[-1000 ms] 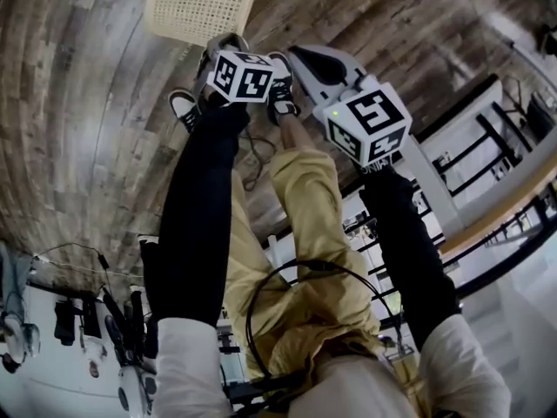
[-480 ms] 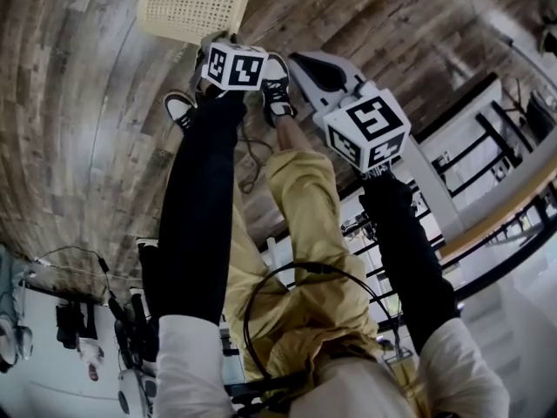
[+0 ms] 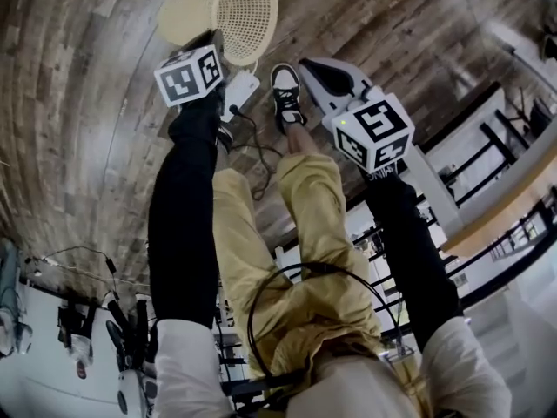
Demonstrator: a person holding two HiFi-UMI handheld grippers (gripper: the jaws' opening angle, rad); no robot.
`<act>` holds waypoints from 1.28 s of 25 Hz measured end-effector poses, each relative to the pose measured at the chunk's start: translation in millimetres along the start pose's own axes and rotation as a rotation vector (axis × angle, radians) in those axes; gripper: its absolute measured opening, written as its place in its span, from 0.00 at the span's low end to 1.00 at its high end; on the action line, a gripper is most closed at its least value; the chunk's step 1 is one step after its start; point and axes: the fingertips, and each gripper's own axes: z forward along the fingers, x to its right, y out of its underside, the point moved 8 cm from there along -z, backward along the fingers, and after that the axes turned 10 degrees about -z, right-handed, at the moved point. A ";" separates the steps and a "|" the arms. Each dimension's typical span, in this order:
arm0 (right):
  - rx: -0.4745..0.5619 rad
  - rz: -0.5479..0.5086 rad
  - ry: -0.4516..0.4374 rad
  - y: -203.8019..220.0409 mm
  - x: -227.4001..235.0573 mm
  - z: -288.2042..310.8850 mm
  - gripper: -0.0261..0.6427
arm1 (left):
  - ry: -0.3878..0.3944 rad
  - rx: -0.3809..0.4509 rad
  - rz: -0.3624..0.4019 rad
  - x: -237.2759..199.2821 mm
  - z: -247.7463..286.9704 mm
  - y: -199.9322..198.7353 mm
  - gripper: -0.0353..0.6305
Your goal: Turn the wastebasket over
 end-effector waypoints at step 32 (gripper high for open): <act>-0.056 -0.069 -0.057 -19.7 -54.3 48.7 0.07 | -0.122 0.009 -0.458 -189.7 -54.7 58.7 0.28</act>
